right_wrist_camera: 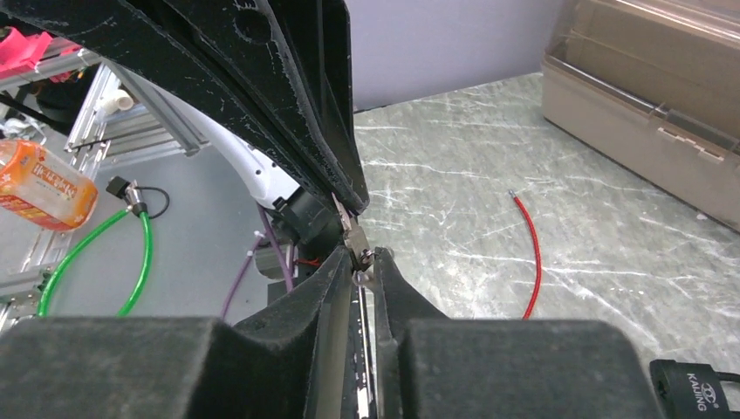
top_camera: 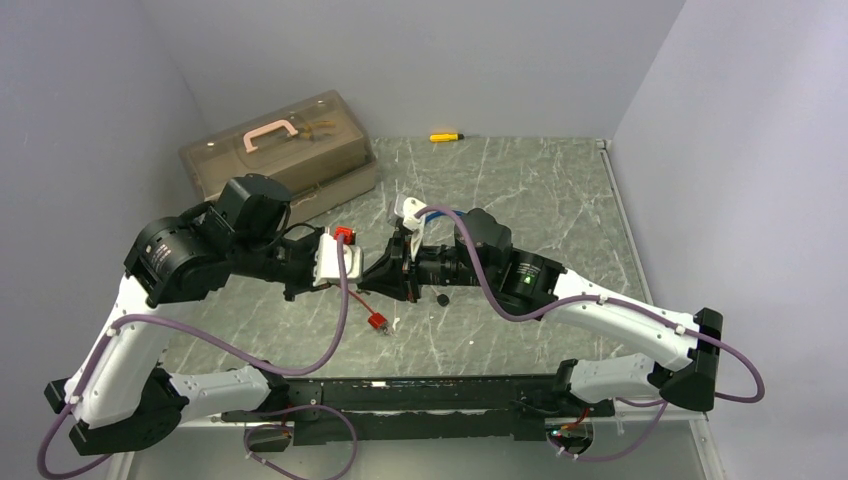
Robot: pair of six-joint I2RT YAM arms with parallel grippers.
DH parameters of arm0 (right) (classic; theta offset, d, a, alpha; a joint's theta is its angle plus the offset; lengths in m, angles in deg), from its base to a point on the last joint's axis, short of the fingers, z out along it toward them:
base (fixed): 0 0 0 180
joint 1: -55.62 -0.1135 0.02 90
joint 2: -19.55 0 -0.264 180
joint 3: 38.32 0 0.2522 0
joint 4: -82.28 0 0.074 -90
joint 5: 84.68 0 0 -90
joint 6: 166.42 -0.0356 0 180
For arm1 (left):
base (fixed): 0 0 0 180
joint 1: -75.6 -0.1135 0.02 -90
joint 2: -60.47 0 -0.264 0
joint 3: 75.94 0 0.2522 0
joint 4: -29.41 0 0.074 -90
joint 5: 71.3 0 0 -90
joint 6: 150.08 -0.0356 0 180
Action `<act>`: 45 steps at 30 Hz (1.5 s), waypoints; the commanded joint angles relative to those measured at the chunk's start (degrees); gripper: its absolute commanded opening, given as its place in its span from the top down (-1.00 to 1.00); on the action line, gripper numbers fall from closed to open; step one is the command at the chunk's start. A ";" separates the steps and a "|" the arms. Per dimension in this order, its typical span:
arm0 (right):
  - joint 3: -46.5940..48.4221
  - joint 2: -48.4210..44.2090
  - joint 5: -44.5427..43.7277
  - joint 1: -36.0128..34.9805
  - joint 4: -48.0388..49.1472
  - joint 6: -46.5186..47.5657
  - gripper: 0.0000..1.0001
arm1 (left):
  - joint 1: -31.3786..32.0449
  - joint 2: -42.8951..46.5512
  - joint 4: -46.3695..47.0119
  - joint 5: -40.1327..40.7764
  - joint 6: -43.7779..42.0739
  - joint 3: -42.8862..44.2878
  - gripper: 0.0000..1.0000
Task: Unlock with the key
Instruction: Pick up the key from the center of the board.
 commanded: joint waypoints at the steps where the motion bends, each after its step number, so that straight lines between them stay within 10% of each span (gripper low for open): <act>1: 0.12 0.46 -2.16 0.48 -1.76 0.17 0.83 | 0.21 1.34 3.25 -4.30 -0.76 0.62 1.00; 18: -1.92 -4.27 1.86 0.51 2.54 -1.70 1.00 | 0.20 0.83 5.07 -4.10 0.25 -2.22 1.00; 28: -6.28 -9.89 -6.71 2.41 -4.01 -2.55 1.00 | -2.98 3.90 12.33 1.16 1.00 -6.30 -0.95; 45: -13.68 -32.97 -50.04 4.84 -23.80 -15.69 1.00 | -10.40 -17.33 38.96 -12.02 -10.55 -19.07 -0.99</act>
